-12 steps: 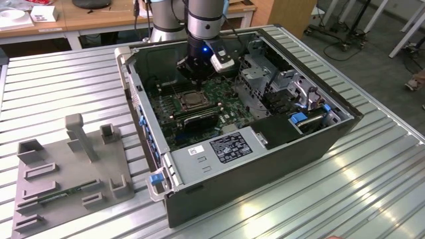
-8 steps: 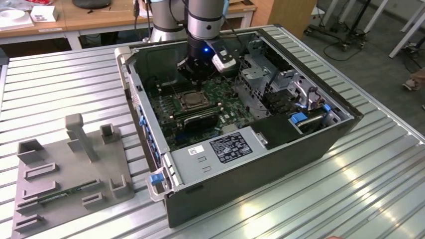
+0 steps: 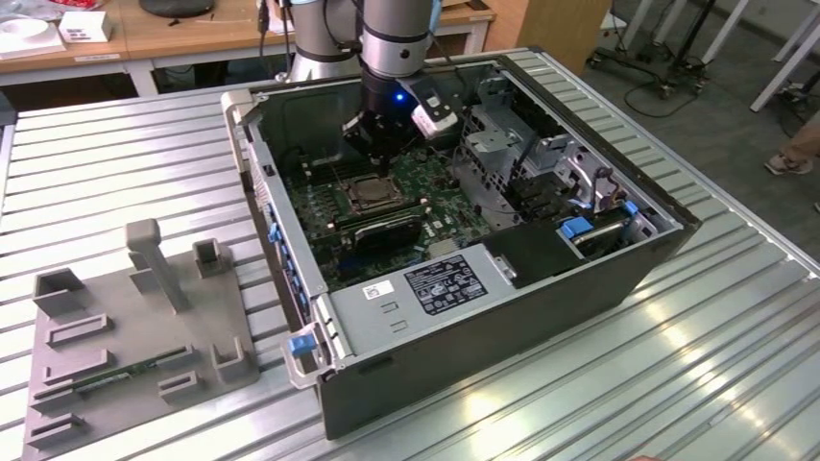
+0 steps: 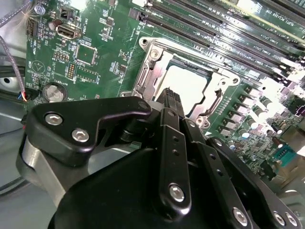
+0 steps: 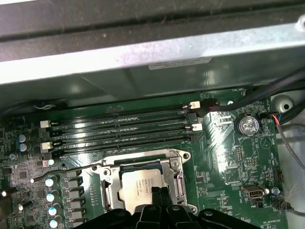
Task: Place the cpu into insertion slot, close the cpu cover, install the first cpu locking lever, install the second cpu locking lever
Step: 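Close the cpu cover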
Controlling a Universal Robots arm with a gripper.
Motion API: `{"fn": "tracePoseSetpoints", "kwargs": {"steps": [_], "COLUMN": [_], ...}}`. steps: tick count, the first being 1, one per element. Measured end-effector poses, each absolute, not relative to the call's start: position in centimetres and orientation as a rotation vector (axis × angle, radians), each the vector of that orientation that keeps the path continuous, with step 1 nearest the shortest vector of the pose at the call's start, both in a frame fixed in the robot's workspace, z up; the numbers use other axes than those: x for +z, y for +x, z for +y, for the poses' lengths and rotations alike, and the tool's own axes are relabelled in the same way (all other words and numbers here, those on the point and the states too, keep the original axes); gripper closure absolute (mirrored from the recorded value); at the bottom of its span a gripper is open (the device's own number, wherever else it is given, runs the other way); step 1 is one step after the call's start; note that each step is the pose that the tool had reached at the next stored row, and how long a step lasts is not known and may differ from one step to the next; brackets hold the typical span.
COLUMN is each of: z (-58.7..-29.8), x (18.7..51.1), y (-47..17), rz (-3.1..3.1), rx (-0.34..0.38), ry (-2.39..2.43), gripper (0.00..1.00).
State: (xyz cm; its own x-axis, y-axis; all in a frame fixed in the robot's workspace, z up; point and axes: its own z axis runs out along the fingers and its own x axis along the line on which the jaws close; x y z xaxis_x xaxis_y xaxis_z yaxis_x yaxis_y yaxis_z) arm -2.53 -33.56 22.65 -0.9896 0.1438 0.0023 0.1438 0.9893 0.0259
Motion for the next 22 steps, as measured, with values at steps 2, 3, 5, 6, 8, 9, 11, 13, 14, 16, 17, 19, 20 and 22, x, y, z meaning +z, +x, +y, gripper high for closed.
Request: {"fn": "tracePoseSetpoints", "kwargs": {"steps": [2,3,5,6,8,9,11,13,14,16,17,19,20,22], "z": [-33.6,-33.6,-33.6,-33.6,-33.6,-33.6,-33.6,-33.6,-33.6,-33.6,-33.6,-33.6,-33.6,-33.6], "x": [22.7,22.7,22.7,22.7,22.7,22.7,22.6,22.6,22.5,22.4,22.3,22.1,22.1,22.1], "y": [-2.5,-2.5,-2.5,-2.5,-2.5,-2.5,-2.6,-2.7,-2.8,-2.9,-3.0,-3.6,-3.9,-4.4], "rz": [-3.133,-3.133,-3.133,-3.133,-3.133,-3.133,-3.140,-3.151,-3.156,-3.167,-3.171,-3.177,-3.178,-3.178], "rx": [-0.041,-0.041,-0.041,-0.041,-0.041,-0.041,-0.042,-0.043,-0.044,-0.045,-0.046,-0.046,-0.046,-0.045], "ry": [-0.226,-0.226,-0.226,-0.226,-0.226,-0.226,-0.222,-0.217,-0.215,-0.211,-0.210,-0.210,-0.210,-0.209], "gripper": [0.90,0.90,0.90,0.90,0.90,0.90,0.90,0.90,0.90,0.90,0.90,0.90,0.90,0.90]}}
